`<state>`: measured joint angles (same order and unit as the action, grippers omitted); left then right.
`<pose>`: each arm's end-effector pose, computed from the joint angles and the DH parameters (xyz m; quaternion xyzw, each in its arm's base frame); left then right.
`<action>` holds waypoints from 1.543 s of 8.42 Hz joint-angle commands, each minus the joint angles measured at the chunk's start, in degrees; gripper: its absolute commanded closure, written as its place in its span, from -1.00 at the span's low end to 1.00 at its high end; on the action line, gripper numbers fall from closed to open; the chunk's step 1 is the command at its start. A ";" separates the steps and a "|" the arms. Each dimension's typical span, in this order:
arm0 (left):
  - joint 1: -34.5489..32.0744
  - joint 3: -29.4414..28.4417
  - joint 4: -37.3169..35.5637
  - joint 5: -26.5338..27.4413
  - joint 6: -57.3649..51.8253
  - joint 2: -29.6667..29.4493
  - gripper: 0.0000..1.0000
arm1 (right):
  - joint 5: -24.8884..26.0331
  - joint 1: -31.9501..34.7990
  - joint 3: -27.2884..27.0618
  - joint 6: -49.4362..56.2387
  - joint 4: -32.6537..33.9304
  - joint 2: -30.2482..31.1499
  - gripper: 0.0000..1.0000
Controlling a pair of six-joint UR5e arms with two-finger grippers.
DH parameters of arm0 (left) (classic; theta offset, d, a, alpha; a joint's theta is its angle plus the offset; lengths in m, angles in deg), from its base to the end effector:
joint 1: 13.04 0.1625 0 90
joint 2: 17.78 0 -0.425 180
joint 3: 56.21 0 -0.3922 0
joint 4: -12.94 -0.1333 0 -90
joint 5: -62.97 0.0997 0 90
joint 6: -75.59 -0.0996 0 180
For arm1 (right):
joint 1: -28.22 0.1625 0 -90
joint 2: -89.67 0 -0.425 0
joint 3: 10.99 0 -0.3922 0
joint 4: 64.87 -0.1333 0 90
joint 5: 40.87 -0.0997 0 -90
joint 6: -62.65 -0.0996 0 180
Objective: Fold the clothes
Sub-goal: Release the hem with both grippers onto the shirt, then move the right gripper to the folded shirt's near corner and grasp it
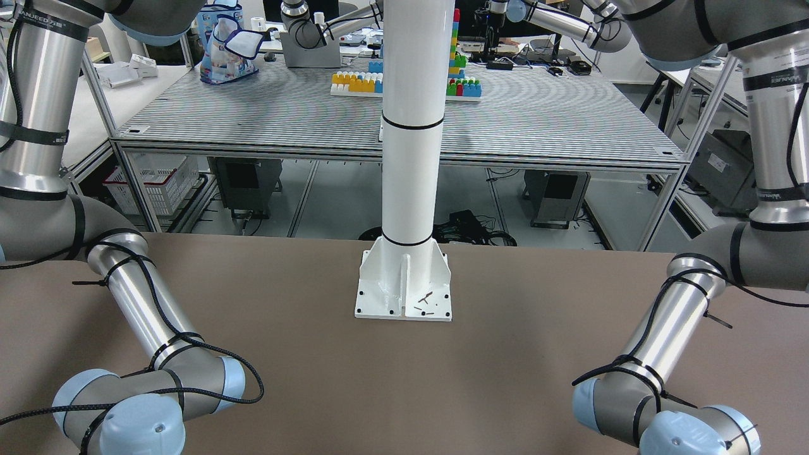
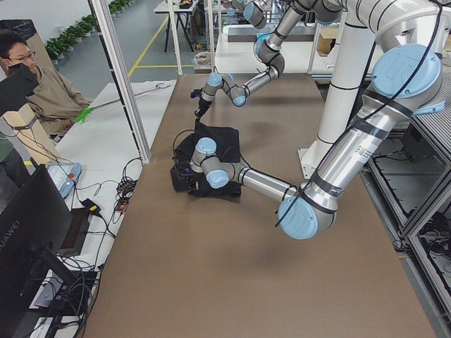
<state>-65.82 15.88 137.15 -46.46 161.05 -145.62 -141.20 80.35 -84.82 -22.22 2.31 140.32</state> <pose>0.3823 -0.6689 0.3387 0.0833 0.4657 -0.2886 0.8324 -0.3814 -0.6785 0.3331 0.1137 -0.3813 0.3333 0.8548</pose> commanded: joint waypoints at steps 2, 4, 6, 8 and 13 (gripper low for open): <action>-1.10 -4.51 0.69 2.38 -2.29 -3.11 -0.14 | 0.65 -0.02 0.35 -5.82 -2.66 -1.88 -0.09; -1.19 -4.16 0.95 2.38 -1.96 -3.02 -0.33 | 0.22 0.07 -5.59 -6.36 -3.45 1.61 -0.48; -1.36 -2.93 0.95 2.73 -1.25 -2.85 -0.40 | -4.41 -1.15 -18.57 -9.15 -4.07 13.80 -0.52; -1.36 -2.49 0.86 4.21 -1.34 -2.76 -0.42 | -4.97 -6.41 -21.01 -14.49 -10.35 19.81 -0.57; -1.19 -2.48 0.34 7.04 -0.64 -3.37 -0.44 | -4.44 -14.87 -20.04 -23.31 -17.87 24.84 -0.54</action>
<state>-67.11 13.44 137.74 -40.11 160.13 -148.62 -145.68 67.46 -104.81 -42.38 -14.89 164.43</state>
